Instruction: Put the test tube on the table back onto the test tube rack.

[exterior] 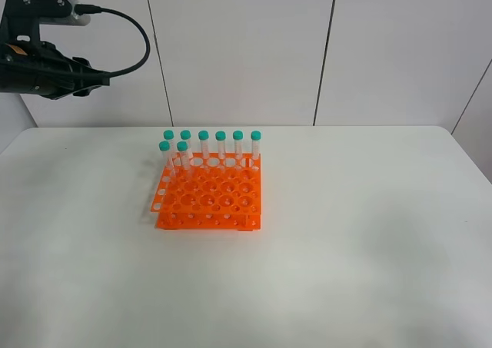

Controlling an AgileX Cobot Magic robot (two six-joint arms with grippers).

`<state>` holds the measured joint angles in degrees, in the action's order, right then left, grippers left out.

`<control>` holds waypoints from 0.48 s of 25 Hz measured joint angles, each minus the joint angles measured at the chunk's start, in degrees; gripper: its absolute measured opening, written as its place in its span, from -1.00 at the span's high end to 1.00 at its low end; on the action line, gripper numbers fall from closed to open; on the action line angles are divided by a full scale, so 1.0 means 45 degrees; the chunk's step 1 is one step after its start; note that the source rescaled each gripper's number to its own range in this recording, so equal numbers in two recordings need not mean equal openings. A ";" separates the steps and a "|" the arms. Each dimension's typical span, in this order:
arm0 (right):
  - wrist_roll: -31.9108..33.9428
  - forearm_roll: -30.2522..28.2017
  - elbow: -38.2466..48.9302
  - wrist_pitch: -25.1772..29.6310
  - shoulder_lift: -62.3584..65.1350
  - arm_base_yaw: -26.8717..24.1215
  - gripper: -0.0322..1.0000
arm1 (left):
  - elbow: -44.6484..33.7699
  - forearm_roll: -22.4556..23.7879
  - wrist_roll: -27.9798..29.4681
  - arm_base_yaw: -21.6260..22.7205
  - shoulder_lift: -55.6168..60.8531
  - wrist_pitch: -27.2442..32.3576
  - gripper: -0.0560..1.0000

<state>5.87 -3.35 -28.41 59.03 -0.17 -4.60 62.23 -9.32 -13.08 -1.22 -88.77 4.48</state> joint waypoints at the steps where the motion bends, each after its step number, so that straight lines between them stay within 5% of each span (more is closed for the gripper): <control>1: 0.0000 0.0000 0.0000 0.0000 0.0000 0.0000 0.94 | 0.0000 0.0000 0.0000 0.0102 0.0000 0.0117 -0.47; 12: 0.0000 0.0000 0.0000 0.0000 0.0000 0.0000 0.94 | -0.0261 0.0008 0.0015 0.0544 0.0497 0.0823 -0.47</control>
<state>5.87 -3.35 -28.41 59.03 -0.17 -4.60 61.05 -9.28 -13.01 1.22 -86.54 8.18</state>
